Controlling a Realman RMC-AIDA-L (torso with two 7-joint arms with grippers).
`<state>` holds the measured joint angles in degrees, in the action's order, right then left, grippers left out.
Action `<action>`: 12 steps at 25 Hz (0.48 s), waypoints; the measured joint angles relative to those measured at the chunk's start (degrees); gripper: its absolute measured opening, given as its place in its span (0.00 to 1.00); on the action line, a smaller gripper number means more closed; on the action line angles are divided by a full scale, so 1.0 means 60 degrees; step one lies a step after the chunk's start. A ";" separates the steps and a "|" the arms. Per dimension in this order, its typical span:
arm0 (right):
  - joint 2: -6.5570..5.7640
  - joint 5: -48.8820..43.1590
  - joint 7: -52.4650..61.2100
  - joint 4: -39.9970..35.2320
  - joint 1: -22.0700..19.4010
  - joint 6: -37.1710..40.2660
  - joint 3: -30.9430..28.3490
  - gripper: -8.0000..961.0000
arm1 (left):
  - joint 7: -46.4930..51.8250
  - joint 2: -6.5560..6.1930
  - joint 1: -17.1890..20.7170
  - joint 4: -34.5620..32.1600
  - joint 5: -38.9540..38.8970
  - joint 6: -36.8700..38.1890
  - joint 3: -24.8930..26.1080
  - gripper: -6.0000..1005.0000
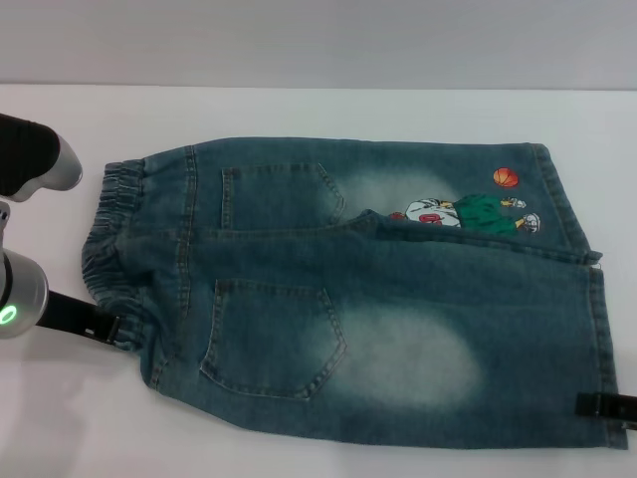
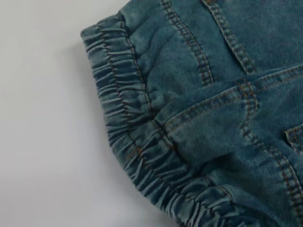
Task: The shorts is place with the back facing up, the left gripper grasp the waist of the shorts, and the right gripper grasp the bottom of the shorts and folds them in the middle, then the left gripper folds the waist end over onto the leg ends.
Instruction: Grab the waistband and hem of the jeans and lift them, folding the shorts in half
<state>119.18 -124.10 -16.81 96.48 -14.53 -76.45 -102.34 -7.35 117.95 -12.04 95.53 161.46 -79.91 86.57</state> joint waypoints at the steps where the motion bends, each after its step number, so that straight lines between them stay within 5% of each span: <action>1: -0.0003 0.0002 0.0005 -0.0005 0.0013 0.0009 0.0025 0.76 | 0.0003 0.0000 0.0000 0.0000 0.0000 0.0002 0.0000 0.05; 12: -0.0006 -0.0297 0.0216 0.0195 -0.0206 -0.0045 -0.0039 0.76 | 0.0034 0.0012 -0.0021 0.0027 0.0000 0.0025 0.0000 0.05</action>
<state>119.14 -125.88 -15.51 97.65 -15.77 -76.72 -102.58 -7.15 118.02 -12.17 95.69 161.46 -79.75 86.57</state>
